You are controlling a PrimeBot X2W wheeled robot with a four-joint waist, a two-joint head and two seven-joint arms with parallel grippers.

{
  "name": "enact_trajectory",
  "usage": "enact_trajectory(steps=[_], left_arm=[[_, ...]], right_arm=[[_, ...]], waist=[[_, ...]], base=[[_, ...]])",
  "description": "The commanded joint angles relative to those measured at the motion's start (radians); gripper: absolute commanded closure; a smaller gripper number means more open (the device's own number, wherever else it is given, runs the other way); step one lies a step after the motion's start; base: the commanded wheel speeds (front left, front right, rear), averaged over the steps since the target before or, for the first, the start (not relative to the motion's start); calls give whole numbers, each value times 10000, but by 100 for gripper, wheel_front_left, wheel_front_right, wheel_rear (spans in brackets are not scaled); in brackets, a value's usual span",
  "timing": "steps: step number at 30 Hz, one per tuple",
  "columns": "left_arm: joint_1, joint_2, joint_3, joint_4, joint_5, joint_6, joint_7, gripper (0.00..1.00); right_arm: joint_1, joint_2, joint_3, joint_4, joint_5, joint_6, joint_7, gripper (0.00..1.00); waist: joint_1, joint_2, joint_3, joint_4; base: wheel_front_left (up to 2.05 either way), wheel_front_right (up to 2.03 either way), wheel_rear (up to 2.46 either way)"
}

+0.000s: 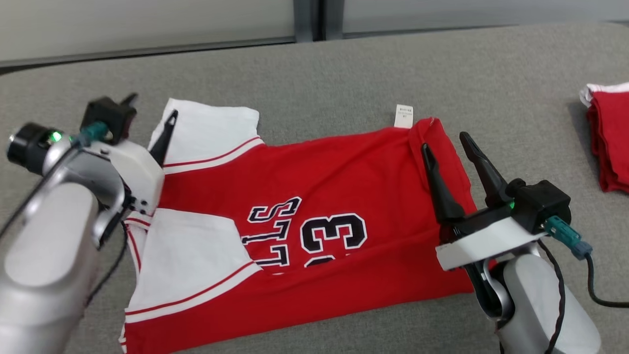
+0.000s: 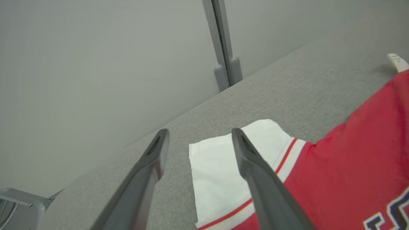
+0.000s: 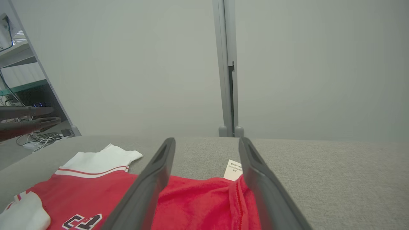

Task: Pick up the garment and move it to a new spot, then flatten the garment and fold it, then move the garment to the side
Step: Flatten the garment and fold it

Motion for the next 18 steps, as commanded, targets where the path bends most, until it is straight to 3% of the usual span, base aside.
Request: enact_trajectory(steps=[1, 10, 18], left_arm=[[-513, 123, -218, 59, -224, -18, 139, 0], [-3741, 2209, -3105, 1357, -2657, -17, 1418, 0], [-4908, 2693, -4793, 2660, -3739, -19, 1627, 0]], right_arm=[[-264, 10, 38, -65, -71, 0, 2, 0], [-1307, 310, 311, -218, -119, 0, -196, 0], [-1557, 580, 355, 46, 247, 0, -404, 0]], waist=[[0, 0, 849, -621], [0, 0, 2382, -1262], [0, 0, 2789, -1430]], base=[[0, 0, 0], [0, 0, 0], [0, 0, 0]])
